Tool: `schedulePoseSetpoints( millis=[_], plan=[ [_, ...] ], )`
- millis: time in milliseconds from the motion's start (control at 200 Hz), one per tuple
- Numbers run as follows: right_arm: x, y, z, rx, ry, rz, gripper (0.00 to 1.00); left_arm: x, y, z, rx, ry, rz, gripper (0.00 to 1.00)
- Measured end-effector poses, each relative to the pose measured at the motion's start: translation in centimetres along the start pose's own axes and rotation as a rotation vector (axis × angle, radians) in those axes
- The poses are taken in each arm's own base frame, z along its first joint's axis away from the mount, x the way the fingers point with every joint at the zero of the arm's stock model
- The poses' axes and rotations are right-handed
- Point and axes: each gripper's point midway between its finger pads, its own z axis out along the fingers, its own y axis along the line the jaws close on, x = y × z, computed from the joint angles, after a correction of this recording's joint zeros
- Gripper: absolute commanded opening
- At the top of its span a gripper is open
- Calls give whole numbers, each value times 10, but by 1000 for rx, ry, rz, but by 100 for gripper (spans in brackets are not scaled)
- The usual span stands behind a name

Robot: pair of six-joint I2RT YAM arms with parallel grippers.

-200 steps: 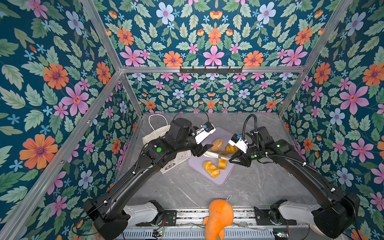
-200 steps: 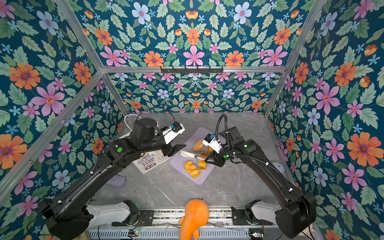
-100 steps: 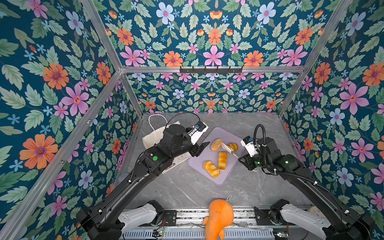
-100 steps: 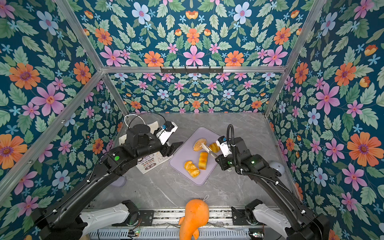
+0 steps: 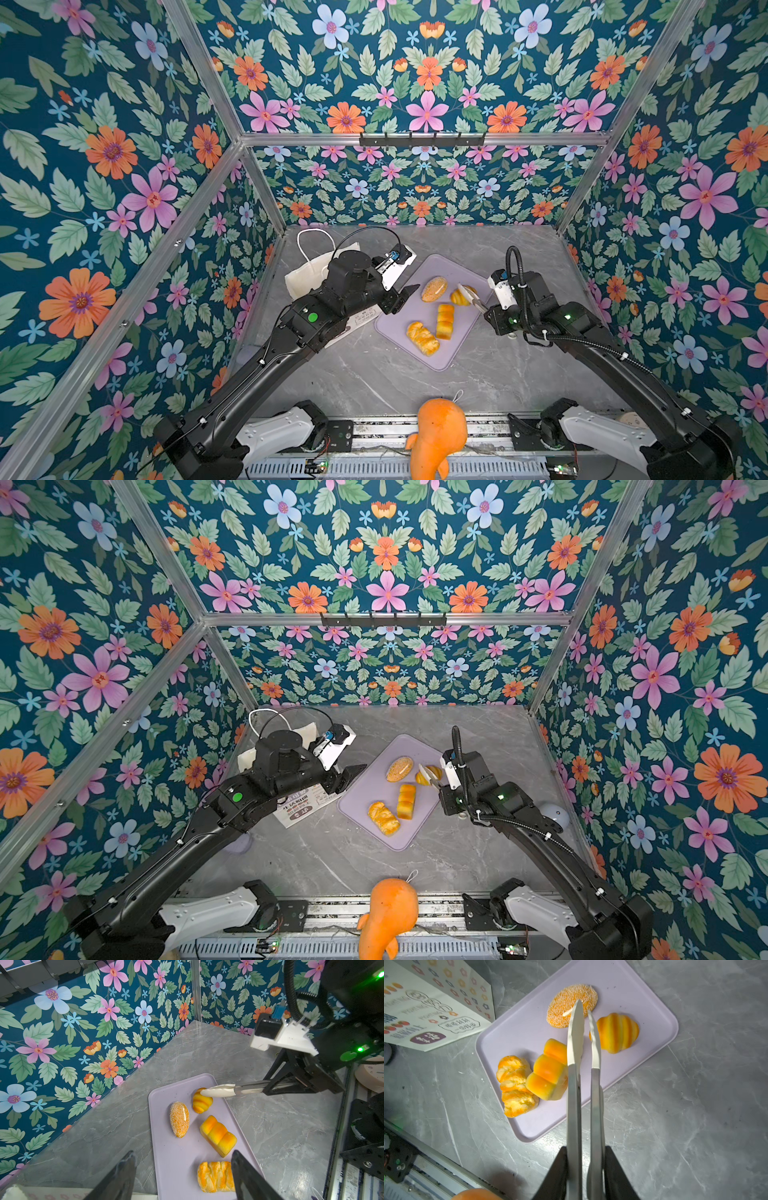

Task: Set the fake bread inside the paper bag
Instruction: 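Lower the tongs with the right gripper onto the yellow segmented roll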

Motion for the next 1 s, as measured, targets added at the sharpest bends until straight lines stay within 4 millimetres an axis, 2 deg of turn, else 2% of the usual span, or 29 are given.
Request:
schedulePoseSetpoints(
  millis=[90,240,450,670,1000],
  plan=[
    [1,8,-5,3,10,19,31,4,0,0,-1,4,-1,72],
    [19,30,-5,-18,85,22,32,5,1,1,-6,-3,-2,72],
    [30,41,-11,20,161,63,35,5,3,-1,-11,-10,-3,72],
    [28,49,-16,43,192,79,38,5,-1,-6,-1,-30,1,72],
    [37,65,-2,50,269,69,41,1,-2,-14,0,-63,9,73]
  ],
)
